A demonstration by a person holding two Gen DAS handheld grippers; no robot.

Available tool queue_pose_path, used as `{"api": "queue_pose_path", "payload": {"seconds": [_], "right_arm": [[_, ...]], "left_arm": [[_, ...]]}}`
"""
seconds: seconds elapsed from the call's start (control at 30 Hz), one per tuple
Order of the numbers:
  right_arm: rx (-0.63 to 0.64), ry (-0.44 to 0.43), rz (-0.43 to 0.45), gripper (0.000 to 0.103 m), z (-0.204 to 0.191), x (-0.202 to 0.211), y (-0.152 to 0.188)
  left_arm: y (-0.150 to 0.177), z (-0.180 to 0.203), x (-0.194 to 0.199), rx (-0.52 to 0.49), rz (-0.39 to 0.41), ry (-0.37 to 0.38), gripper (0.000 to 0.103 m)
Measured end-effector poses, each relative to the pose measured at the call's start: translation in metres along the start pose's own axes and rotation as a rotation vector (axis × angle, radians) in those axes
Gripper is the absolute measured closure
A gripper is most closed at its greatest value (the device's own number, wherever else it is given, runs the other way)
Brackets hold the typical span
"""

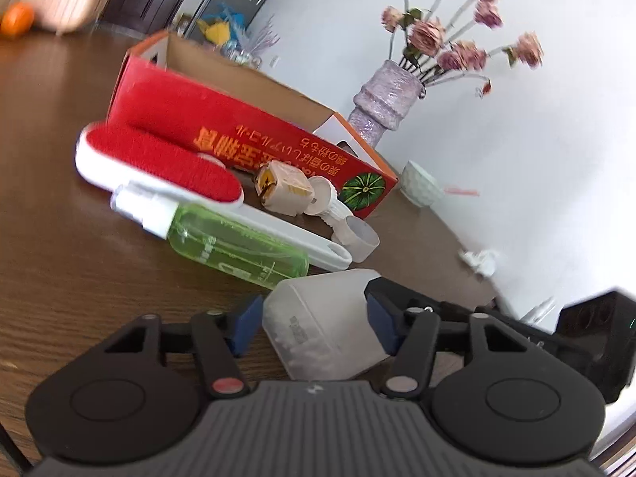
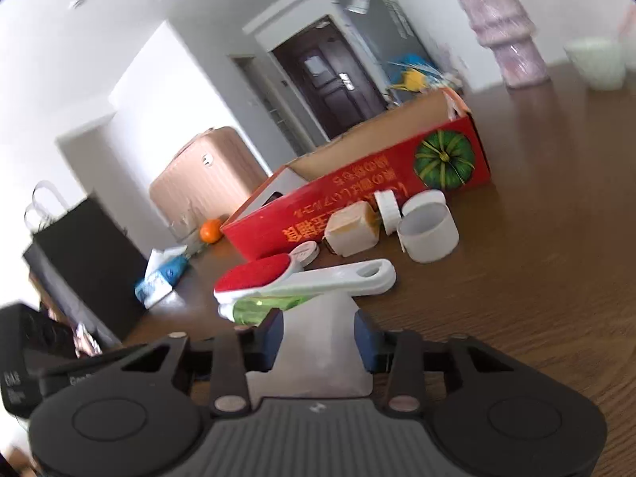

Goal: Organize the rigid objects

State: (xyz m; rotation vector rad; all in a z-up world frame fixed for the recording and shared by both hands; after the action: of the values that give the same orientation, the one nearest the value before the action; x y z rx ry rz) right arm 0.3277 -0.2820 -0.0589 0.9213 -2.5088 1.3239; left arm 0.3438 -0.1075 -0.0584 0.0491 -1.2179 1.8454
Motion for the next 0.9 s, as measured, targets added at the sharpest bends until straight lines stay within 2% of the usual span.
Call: {"api": "queue_pose_path", "payload": {"seconds": [0.07, 0.13, 0.27, 0.37, 0.5, 0.6, 0.7, 0.8, 0.9], "right_arm": [[-0.013, -0.003, 0.000, 0.068, -0.001, 0.003, 0.003], [-0.024, -0.011, -0.004, 0.068, -0.002, 0.009, 0.009], [-0.022, -0.023, 0.007, 0.073, -0.011, 0.028, 0.020], [0.013, -0.011, 0.041, 0.076, -0.024, 0.032, 0.010], [0.055, -0.033, 0.120, 0.076, -0.049, 0.029, -0.030], [0.097, -0.037, 0.186, 0.077, -0.066, 0.016, -0.071], [0.112, -0.005, 0.215, 0.077, -0.074, -0.005, -0.109], [0.114, -0.009, 0.231, 0.078, -0.073, -0.031, -0.145], [0.105, 0.003, 0.203, 0.078, -0.063, -0.064, -0.177]], "left_arm": [[0.001, -0.002, 0.001, 0.030, -0.002, 0.019, 0.050], [0.003, 0.001, 0.006, 0.015, 0.008, 0.016, 0.053], [0.008, 0.008, 0.019, -0.014, 0.038, 0.015, 0.054], [-0.006, 0.011, 0.027, -0.022, 0.053, 0.034, 0.054], [-0.054, 0.028, 0.035, -0.114, 0.104, 0.020, 0.054], [-0.097, 0.036, 0.031, -0.135, 0.119, 0.001, 0.054], [-0.142, 0.042, 0.013, -0.206, 0.143, -0.035, 0.054], [-0.187, 0.035, -0.010, -0.181, 0.131, -0.040, 0.054], [-0.219, 0.021, -0.044, -0.184, 0.096, -0.070, 0.054]]}}
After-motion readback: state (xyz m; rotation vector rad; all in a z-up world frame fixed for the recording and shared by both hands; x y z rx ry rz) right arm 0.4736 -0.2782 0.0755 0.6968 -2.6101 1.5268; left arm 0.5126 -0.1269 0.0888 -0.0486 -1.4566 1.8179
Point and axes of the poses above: each gripper's, at about its wrist camera, not at the fingertips, and x roughly against the way its jaws point, z to its right, y to its underside, the point moved 7 cm from there along -x, roughly the way its jaws point, and after that the axes turned 4 degrees about -x, right-handed, at the moved point
